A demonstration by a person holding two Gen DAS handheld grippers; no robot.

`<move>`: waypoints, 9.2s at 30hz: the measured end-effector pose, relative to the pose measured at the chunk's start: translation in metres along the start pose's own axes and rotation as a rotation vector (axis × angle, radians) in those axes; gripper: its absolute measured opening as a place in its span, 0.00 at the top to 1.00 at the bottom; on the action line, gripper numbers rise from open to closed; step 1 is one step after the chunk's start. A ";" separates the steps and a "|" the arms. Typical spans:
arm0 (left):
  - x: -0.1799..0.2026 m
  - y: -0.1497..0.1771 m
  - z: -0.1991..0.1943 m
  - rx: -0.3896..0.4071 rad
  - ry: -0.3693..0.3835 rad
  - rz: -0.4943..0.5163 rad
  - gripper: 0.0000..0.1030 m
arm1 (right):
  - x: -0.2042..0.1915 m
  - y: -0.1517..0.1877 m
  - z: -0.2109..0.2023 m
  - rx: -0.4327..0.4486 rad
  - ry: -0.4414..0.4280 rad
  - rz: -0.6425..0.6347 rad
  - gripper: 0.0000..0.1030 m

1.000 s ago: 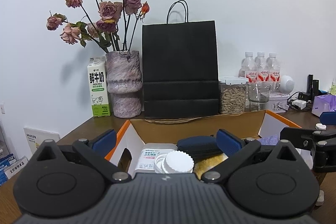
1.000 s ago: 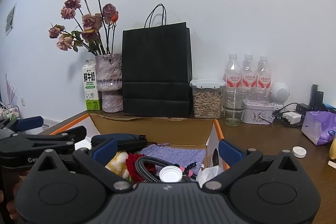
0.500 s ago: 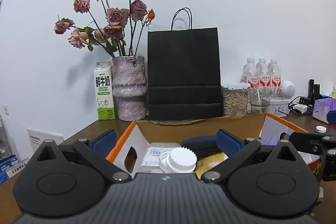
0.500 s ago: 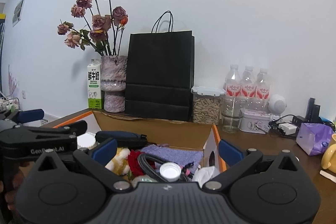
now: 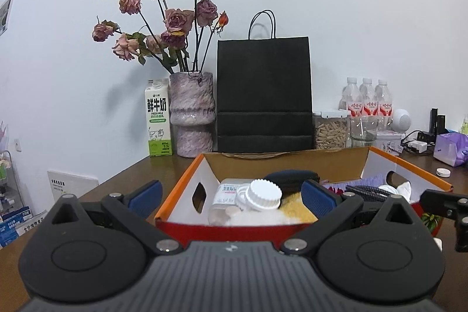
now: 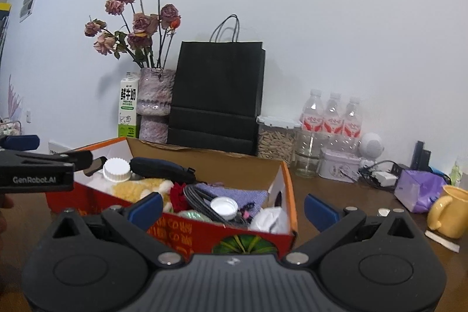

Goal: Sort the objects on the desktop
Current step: 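Withdraw both tools from the box toward the remaining white caps, then grasp the square white cap with the right tool while the left tool grasps a round white cap, then carry both white caps into the cardboard box and open both tools, then withdraw both tools from the box back over the table, then grasp the beige block with the left tool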

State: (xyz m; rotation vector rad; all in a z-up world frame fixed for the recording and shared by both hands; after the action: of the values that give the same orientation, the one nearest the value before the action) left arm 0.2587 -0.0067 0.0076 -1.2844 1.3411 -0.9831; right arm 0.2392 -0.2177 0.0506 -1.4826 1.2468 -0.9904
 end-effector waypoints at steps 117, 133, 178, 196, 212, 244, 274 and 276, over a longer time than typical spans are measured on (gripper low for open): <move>0.045 -0.006 -0.018 -0.240 0.301 -0.071 0.72 | 0.019 0.009 -0.032 -0.140 -0.068 0.114 0.74; -0.015 -0.057 0.030 -0.108 0.171 -0.087 0.72 | -0.012 -0.055 0.037 -0.074 -0.094 0.117 0.74; 0.008 -0.021 0.043 0.015 0.078 0.045 0.00 | -0.005 -0.023 0.060 -0.088 -0.046 0.145 0.00; 0.005 -0.012 0.041 -0.001 0.066 0.024 0.00 | -0.005 -0.011 0.049 -0.059 -0.014 0.090 0.00; 0.009 -0.004 0.025 -0.004 0.048 0.041 0.00 | -0.001 0.001 0.033 -0.047 0.015 0.072 0.00; 0.090 0.016 -0.010 -0.193 0.217 0.094 0.00 | 0.071 0.032 -0.015 -0.203 0.020 0.103 0.00; 0.148 0.040 -0.005 -0.461 0.242 0.045 0.60 | 0.111 0.052 0.002 -0.346 0.047 0.162 0.00; 0.147 0.040 -0.006 -0.459 0.246 0.041 0.64 | 0.112 0.053 0.002 -0.350 0.048 0.166 0.00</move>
State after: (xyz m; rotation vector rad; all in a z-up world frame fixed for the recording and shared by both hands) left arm 0.2539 -0.1486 -0.0477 -1.4978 1.8528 -0.8518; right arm 0.2466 -0.3306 0.0005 -1.5927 1.6121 -0.7261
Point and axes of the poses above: each gripper's, at about its wrist camera, not at the fingertips, and z roughly the way its jaws point, x to its right, y to its underside, the point moved 5 cm from there along z, roughly the way its jaws point, and after that the axes turned 4 degrees about z, right-handed, at the moved point
